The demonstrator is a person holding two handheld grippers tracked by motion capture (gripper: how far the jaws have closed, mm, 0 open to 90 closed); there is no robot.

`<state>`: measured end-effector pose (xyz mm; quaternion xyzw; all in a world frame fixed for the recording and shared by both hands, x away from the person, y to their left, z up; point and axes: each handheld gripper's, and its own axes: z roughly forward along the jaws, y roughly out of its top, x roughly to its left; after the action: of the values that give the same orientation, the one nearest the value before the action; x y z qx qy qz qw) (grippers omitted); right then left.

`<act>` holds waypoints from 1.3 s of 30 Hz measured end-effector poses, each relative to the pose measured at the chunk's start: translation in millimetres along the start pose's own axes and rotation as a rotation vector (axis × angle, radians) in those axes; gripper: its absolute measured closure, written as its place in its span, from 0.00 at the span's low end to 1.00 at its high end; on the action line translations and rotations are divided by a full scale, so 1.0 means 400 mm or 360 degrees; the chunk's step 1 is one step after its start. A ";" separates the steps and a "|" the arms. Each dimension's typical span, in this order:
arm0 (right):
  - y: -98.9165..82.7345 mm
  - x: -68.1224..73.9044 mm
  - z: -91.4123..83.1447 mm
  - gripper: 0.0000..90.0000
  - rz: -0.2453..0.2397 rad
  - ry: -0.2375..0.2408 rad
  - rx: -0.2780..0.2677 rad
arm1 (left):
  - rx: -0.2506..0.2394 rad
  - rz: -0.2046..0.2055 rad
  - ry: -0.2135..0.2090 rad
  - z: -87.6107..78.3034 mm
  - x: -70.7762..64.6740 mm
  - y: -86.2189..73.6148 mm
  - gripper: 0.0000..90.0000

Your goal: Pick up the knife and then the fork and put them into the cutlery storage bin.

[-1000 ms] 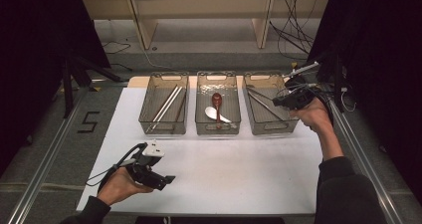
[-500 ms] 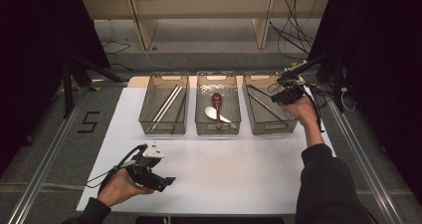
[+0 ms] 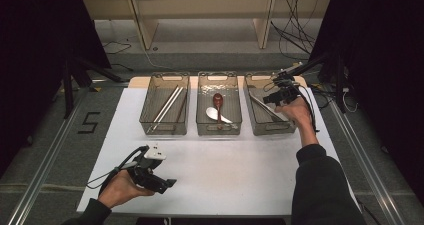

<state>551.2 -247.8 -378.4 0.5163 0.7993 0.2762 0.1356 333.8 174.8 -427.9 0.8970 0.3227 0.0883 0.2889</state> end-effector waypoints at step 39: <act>-0.336 0.221 -0.187 0.27 -0.0144 0.0457 -0.0341 | -0.0172 -0.0117 -0.0034 -0.028 0.008 0.006 0.17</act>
<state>374.7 -233.1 -389.8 0.4177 0.7988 0.4243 0.0865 333.8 180.5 -417.5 0.8685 0.3473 0.0853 0.3433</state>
